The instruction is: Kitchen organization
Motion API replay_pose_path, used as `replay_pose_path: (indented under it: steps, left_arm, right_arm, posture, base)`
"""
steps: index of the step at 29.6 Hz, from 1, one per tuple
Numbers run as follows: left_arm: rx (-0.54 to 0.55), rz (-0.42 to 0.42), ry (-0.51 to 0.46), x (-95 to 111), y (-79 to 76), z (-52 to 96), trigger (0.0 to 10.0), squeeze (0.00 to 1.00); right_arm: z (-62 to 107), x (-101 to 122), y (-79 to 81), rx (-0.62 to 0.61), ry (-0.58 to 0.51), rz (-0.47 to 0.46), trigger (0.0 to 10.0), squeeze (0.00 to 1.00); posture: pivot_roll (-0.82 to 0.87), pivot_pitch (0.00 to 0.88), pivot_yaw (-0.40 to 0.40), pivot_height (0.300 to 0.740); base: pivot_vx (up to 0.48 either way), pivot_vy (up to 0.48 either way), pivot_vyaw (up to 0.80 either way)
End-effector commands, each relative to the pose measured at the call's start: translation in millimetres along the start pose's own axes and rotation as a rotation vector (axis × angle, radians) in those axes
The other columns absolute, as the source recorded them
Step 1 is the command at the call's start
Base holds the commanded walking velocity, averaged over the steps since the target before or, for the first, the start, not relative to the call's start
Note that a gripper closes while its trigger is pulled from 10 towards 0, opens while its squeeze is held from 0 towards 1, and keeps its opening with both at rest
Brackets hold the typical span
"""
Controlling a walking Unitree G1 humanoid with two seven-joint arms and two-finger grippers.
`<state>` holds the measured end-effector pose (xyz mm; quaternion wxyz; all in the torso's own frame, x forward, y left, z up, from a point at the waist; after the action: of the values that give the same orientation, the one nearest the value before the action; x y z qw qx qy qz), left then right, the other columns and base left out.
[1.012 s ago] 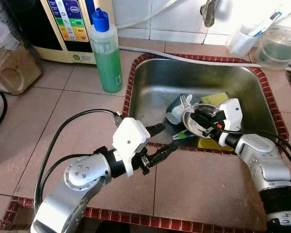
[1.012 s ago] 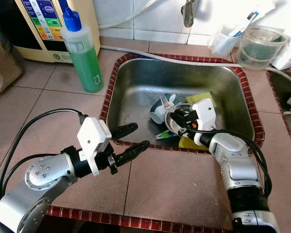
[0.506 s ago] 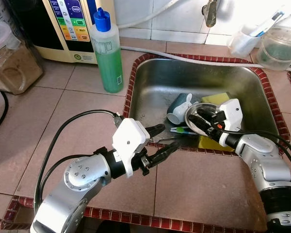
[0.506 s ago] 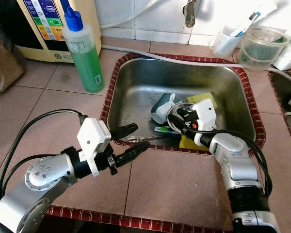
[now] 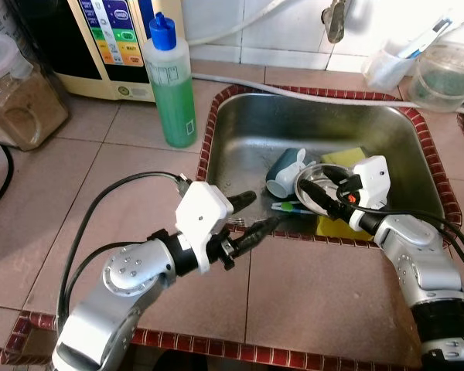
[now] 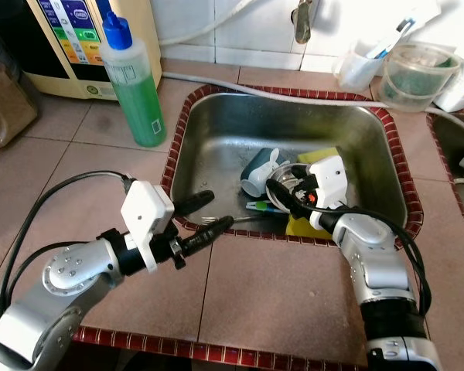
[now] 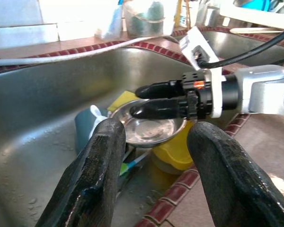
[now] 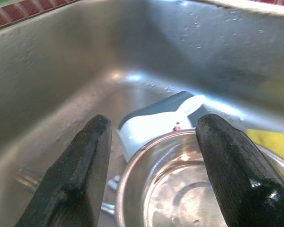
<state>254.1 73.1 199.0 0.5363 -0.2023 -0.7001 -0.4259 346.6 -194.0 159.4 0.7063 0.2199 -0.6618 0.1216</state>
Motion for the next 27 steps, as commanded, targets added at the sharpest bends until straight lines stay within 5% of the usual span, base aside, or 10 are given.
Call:
replay_pose_path:
  steps: [1, 12, 27]
  left_arm:
    - [0.014, -0.006, -0.001, -0.5, 2.2, -0.2, 10.0, 0.00]
    - [0.242, 0.031, -0.034, -3.4, 43.7, -7.1, 10.0, 0.00]
    - [0.435, 0.086, -0.013, -23.2, 63.4, -8.1, 10.0, 0.00]
  right_arm:
    - [3.6, 2.8, -2.3, -0.027, -0.027, -0.007, 10.0, 0.00]
    - [2.7, 32.9, 14.3, -0.117, -0.238, 0.019, 10.0, 0.00]
    - [8.4, 28.0, 28.0, -0.303, -0.339, 0.058, 10.0, 0.00]
  posture:
    - [-0.08, 0.218, 0.003, 0.703]
    - [-0.09, 0.138, -0.010, 0.703]
    - [-0.09, 0.066, -0.004, 0.703]
  base:
    - [0.000, 0.000, 0.00]
    - [0.000, 0.000, 0.00]
    - [0.000, 0.000, 0.00]
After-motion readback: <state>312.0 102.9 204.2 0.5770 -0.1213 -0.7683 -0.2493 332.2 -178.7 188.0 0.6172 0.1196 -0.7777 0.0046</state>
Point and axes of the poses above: a point about 5 cm out from each wrist's last joint towards the gripper, its own z axis pointing back from the gripper into the wrist, its own x axis along the axis of the wrist's last joint, y = z × x, the point moved 1 cm from there along -z, pointing out of the wrist towards the gripper, and after that the axes turned 14 degrees about -z, right-handed, at the moved point
